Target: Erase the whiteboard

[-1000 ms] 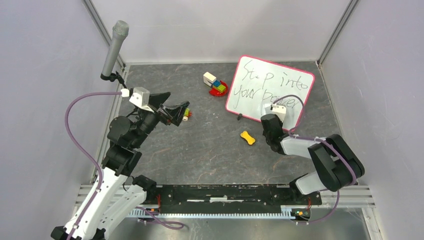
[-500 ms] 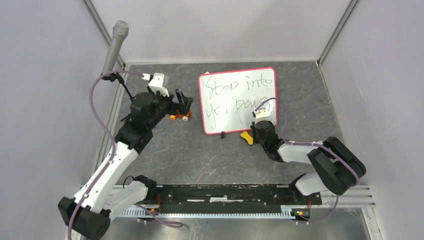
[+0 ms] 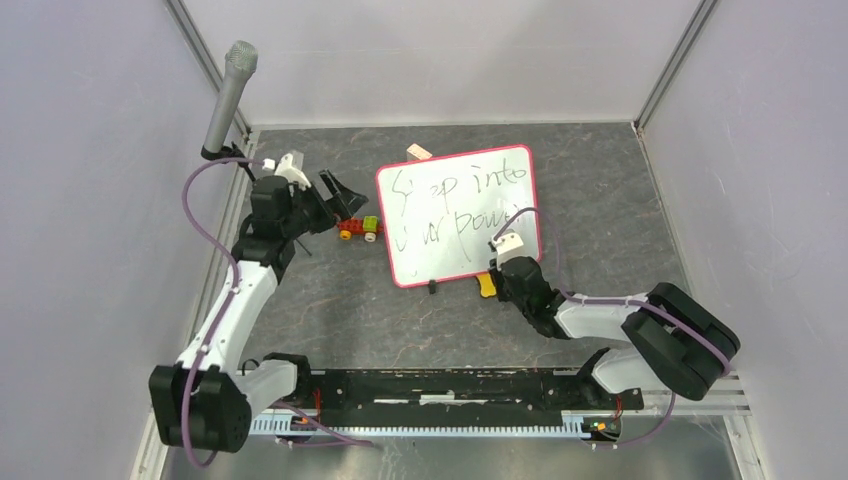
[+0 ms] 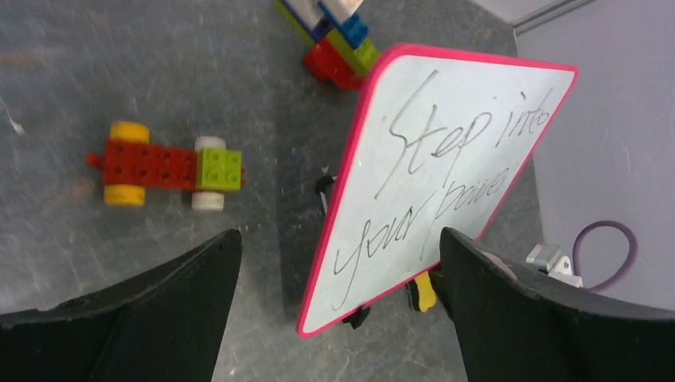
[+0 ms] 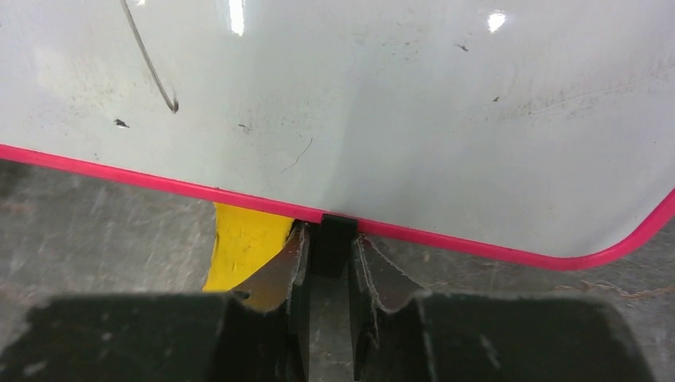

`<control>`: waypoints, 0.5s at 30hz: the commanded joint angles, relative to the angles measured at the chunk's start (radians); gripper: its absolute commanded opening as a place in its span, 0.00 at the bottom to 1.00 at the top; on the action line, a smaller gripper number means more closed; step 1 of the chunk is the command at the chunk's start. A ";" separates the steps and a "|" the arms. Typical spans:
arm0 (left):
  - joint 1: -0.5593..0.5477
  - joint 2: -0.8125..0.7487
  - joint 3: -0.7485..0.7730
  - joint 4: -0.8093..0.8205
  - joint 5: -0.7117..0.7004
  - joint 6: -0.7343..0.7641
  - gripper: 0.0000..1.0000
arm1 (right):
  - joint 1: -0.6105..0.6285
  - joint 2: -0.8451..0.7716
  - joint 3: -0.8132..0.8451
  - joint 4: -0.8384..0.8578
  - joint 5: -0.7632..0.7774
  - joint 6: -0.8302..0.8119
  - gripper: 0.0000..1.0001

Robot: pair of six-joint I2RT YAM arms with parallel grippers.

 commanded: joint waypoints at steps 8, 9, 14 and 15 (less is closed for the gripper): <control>0.075 0.113 0.035 -0.069 0.344 0.012 1.00 | 0.052 -0.034 -0.006 -0.096 -0.139 -0.087 0.23; 0.075 0.111 0.059 -0.120 0.330 0.046 1.00 | 0.053 -0.043 -0.006 -0.112 -0.117 -0.071 0.30; 0.068 0.041 0.047 -0.185 0.208 0.151 1.00 | 0.054 -0.095 0.021 -0.265 -0.052 -0.001 0.52; 0.067 0.029 0.039 -0.185 0.186 0.165 1.00 | 0.053 -0.113 0.020 -0.298 -0.042 0.011 0.56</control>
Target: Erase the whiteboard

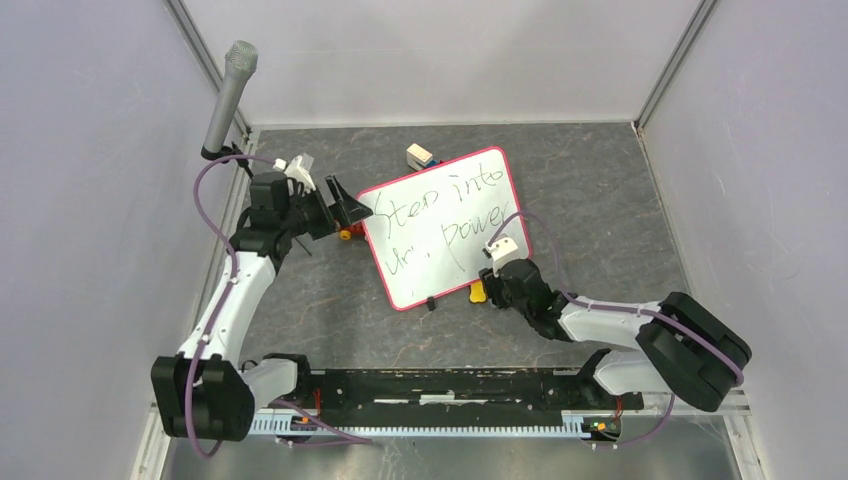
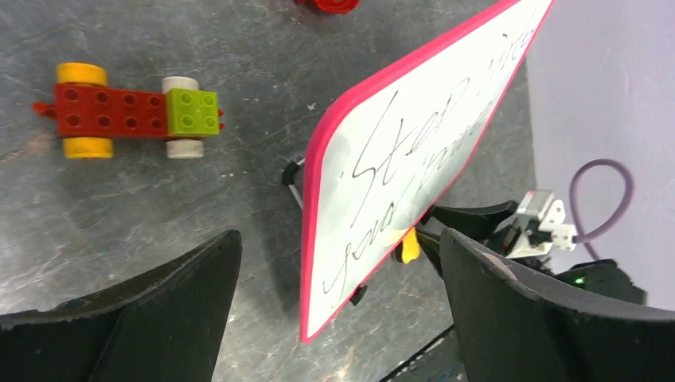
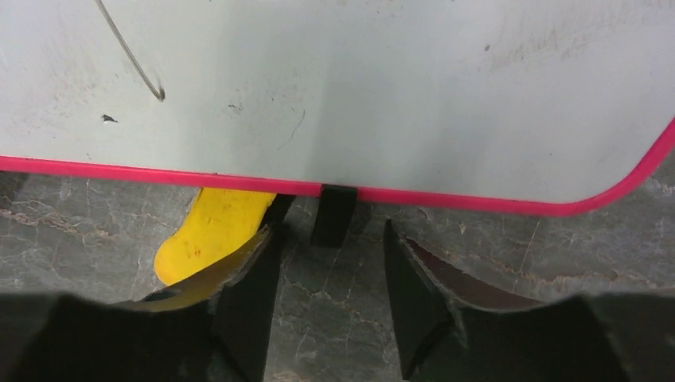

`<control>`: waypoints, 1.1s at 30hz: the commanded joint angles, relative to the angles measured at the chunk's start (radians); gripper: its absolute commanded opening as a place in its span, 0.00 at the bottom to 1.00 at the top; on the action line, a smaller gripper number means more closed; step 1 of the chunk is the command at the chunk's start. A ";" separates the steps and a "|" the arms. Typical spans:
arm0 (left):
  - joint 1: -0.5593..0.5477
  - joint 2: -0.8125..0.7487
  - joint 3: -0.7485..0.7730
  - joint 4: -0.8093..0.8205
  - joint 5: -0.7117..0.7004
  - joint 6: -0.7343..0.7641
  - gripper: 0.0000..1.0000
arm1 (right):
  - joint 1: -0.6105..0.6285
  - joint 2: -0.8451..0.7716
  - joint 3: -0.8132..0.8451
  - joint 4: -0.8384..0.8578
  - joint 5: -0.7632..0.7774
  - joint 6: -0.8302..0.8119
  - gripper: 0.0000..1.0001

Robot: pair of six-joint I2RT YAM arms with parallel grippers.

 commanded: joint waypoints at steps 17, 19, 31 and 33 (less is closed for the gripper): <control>-0.031 -0.124 -0.002 -0.091 -0.037 0.161 1.00 | 0.198 -0.176 0.106 -0.288 0.191 0.468 0.88; -0.033 -0.128 -0.008 -0.083 -0.032 0.157 1.00 | 0.204 -0.131 0.127 -0.279 0.217 0.460 0.88; -0.057 -0.135 -0.007 -0.083 -0.032 0.161 1.00 | 0.256 0.090 0.241 -0.296 0.310 0.423 0.78; -0.058 -0.138 -0.006 -0.086 -0.035 0.164 1.00 | 0.263 0.115 0.247 -0.300 0.321 0.410 0.73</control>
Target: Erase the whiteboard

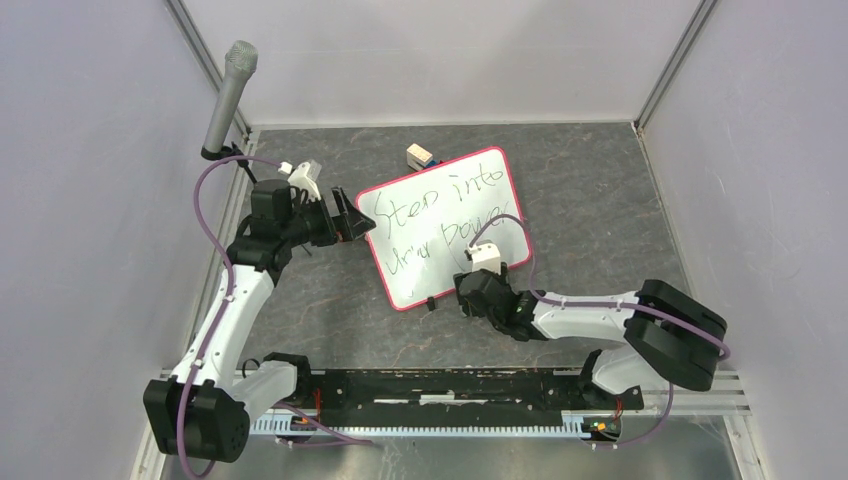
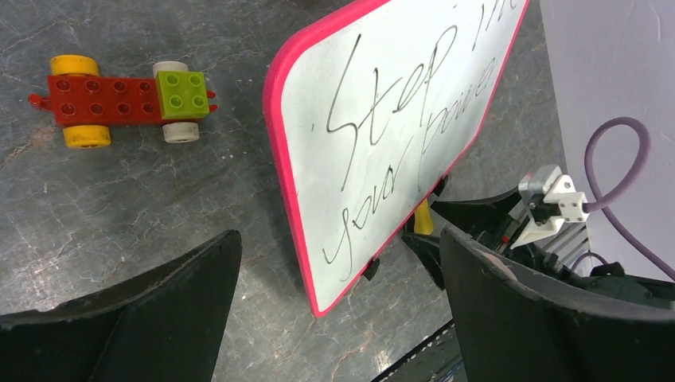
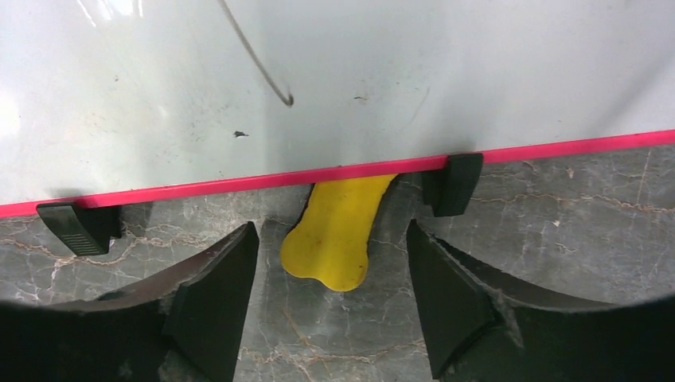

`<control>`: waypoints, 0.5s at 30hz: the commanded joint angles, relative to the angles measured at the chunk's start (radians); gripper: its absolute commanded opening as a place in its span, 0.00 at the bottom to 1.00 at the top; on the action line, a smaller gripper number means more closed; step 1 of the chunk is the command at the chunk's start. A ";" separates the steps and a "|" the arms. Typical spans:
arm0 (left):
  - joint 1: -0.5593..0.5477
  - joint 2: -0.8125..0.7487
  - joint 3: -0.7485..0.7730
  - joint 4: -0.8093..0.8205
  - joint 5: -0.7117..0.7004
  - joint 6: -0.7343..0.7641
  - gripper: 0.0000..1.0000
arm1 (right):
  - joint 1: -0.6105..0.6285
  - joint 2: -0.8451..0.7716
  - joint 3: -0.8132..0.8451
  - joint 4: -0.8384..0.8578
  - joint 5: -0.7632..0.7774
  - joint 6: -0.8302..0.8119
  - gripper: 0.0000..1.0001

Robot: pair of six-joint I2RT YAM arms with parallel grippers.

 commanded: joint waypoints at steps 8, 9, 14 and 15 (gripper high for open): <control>-0.002 -0.026 0.003 0.015 0.000 0.047 1.00 | 0.023 0.015 -0.007 0.029 0.044 -0.106 0.31; -0.003 -0.025 0.002 0.015 -0.001 0.046 1.00 | 0.024 0.002 -0.025 0.032 0.030 -0.113 0.25; -0.002 -0.019 0.003 0.015 -0.003 0.047 1.00 | 0.042 -0.081 -0.134 0.033 -0.049 -0.094 0.17; -0.002 -0.019 0.003 0.015 -0.005 0.047 1.00 | 0.054 -0.103 -0.152 0.032 -0.063 -0.083 0.18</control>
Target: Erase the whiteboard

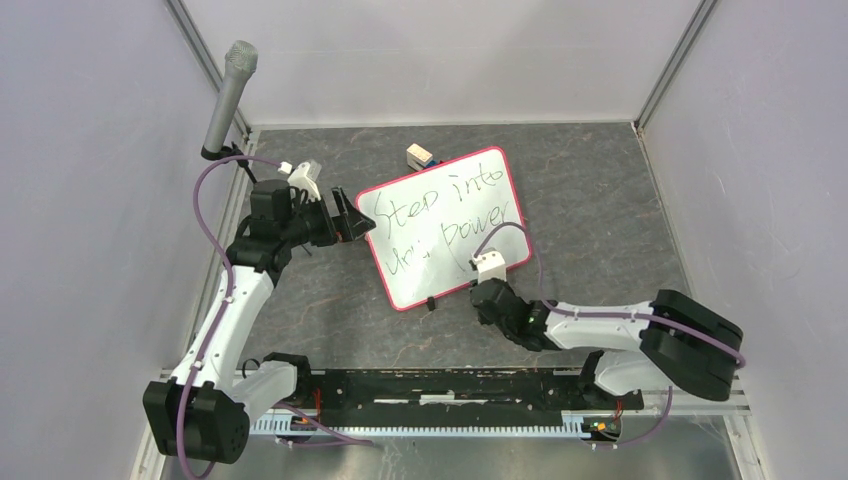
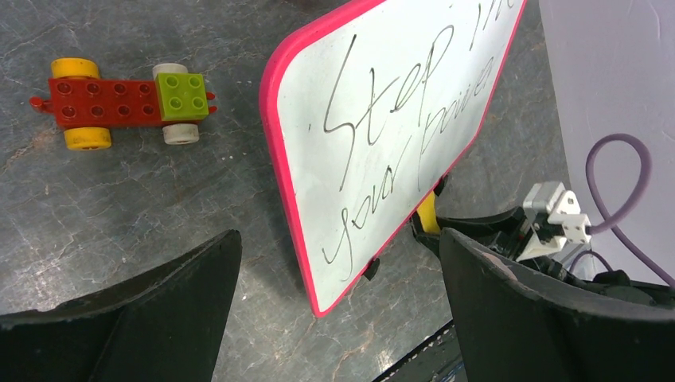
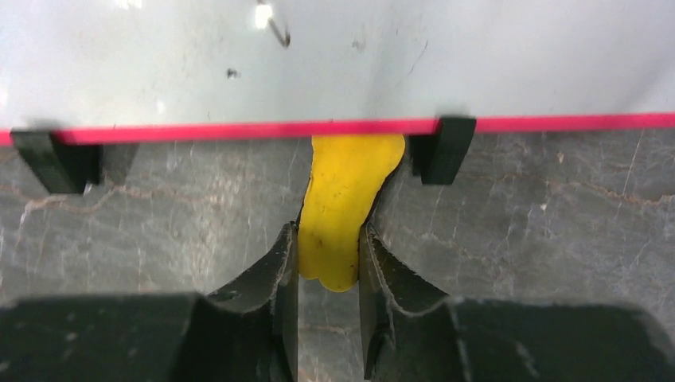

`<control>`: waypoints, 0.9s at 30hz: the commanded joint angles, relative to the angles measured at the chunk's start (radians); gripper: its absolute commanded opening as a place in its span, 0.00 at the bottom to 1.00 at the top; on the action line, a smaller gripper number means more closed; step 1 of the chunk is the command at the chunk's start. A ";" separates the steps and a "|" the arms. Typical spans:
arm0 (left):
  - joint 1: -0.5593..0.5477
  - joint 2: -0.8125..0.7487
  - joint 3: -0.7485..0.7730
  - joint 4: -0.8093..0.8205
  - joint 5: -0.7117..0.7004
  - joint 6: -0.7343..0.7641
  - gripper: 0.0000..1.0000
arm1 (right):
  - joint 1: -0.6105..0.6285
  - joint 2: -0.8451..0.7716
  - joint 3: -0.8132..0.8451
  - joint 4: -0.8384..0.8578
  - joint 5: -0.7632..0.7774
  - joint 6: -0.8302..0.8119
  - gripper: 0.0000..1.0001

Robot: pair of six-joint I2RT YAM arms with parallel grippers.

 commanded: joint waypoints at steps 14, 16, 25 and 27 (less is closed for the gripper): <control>-0.003 -0.001 0.003 0.015 -0.002 0.042 1.00 | 0.160 -0.264 -0.092 -0.206 0.037 0.029 0.84; -0.002 0.003 0.001 0.017 -0.001 0.039 1.00 | 0.160 -0.240 -0.058 -0.207 0.074 0.025 0.85; -0.003 0.009 -0.004 0.021 -0.007 0.033 1.00 | 0.160 -0.072 0.082 -0.201 0.128 -0.022 0.72; -0.003 0.010 -0.004 0.021 -0.008 0.032 1.00 | 0.159 -0.054 0.094 -0.205 0.139 -0.014 0.66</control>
